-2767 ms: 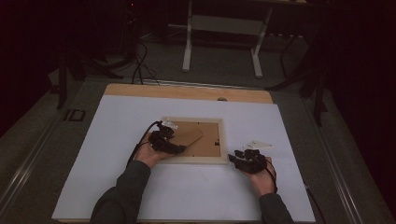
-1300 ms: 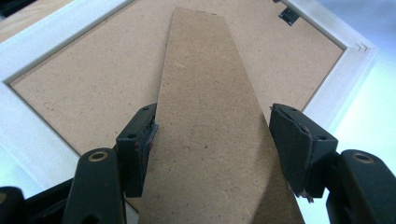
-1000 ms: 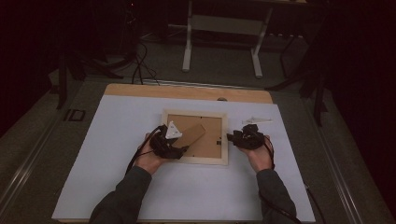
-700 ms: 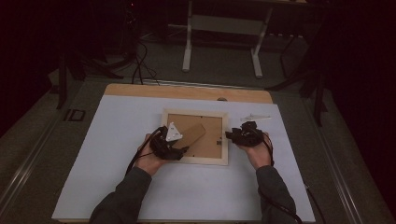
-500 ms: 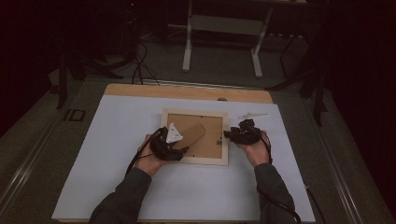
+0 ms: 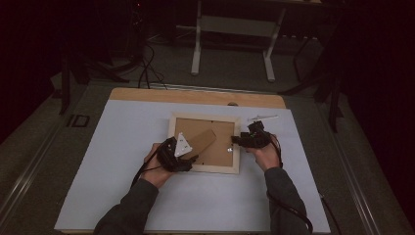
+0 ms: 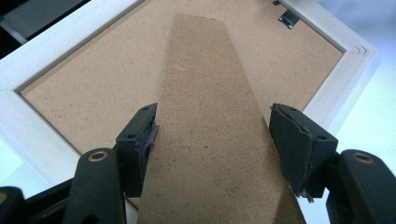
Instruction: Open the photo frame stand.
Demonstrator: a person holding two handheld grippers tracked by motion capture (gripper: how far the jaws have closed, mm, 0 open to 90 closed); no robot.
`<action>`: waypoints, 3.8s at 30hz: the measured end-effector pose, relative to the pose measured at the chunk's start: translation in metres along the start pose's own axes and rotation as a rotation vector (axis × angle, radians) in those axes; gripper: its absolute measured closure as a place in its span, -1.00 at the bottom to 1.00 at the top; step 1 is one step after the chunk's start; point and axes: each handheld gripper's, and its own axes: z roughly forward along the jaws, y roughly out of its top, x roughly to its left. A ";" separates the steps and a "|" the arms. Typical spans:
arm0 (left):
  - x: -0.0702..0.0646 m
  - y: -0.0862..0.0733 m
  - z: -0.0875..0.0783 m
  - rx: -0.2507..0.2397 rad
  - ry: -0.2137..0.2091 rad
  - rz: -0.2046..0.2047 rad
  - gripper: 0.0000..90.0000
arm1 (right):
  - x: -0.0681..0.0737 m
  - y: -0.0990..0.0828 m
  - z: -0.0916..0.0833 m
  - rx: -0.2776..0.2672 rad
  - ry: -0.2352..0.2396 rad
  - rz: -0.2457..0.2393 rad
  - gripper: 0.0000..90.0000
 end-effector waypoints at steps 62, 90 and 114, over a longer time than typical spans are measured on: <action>0.047 -0.010 0.006 0.014 -0.356 -0.414 -0.12 | -0.008 0.004 -0.008 -0.048 0.097 0.100 0.29; 0.034 0.000 0.009 0.078 -0.303 -0.275 0.18 | -0.003 0.005 -0.017 -0.075 0.053 0.057 0.30; 0.031 0.008 0.010 0.090 -0.228 -0.210 0.20 | 0.001 0.010 -0.026 -0.139 0.032 0.023 0.33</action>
